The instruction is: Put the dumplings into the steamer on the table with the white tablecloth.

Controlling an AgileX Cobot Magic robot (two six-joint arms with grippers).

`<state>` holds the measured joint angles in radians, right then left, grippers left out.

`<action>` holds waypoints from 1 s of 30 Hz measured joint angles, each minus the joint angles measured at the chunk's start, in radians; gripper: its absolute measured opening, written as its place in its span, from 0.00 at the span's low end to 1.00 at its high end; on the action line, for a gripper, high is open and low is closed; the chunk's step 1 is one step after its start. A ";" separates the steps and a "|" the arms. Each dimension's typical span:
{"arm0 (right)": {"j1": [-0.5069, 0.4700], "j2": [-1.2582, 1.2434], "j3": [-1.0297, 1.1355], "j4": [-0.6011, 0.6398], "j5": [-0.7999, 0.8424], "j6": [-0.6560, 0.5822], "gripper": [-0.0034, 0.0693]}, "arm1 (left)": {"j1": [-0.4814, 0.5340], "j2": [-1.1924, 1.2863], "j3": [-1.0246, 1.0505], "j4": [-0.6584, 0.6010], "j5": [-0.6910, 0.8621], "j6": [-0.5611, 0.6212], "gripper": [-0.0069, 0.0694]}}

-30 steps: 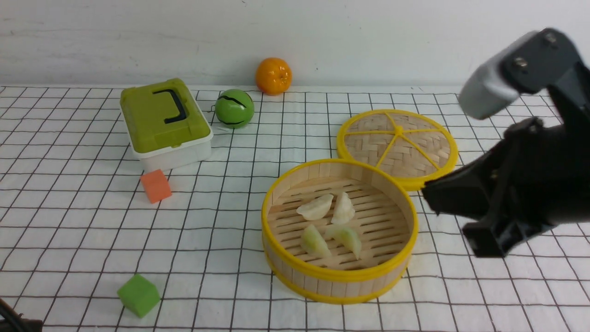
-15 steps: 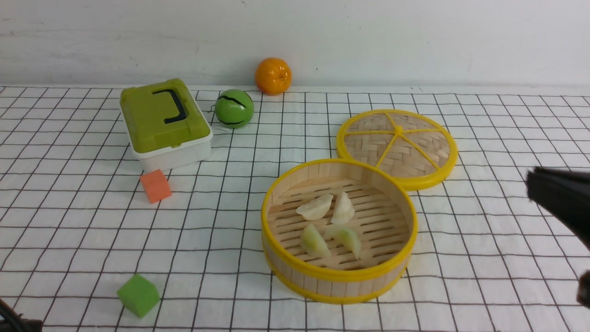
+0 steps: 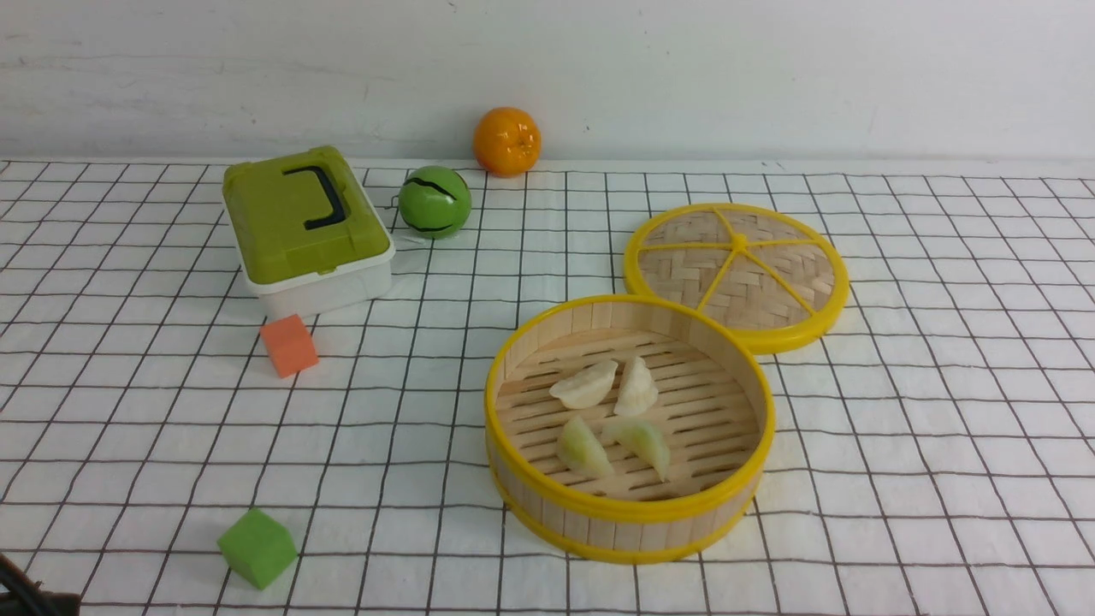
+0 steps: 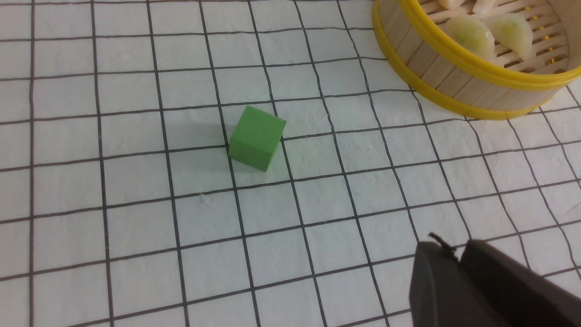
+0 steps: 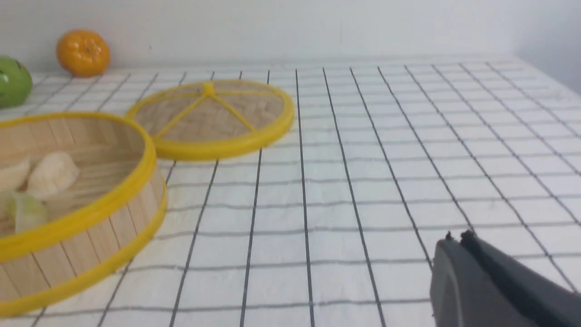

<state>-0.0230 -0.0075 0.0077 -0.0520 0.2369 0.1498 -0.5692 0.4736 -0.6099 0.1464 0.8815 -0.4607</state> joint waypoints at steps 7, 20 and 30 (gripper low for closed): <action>0.003 -0.002 0.019 0.003 0.081 -0.001 0.02 | 0.000 0.000 0.000 0.000 0.000 0.000 0.19; 0.003 -0.002 0.012 0.003 0.144 -0.002 0.02 | 0.000 0.000 0.000 0.000 0.000 0.000 0.21; 0.003 -0.002 0.012 0.003 0.146 -0.002 0.03 | 0.000 0.000 0.000 0.000 0.000 0.000 0.21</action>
<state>-0.0197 -0.0097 0.0193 -0.0489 0.3828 0.1479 -0.5692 0.4736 -0.6099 0.1464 0.8815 -0.4607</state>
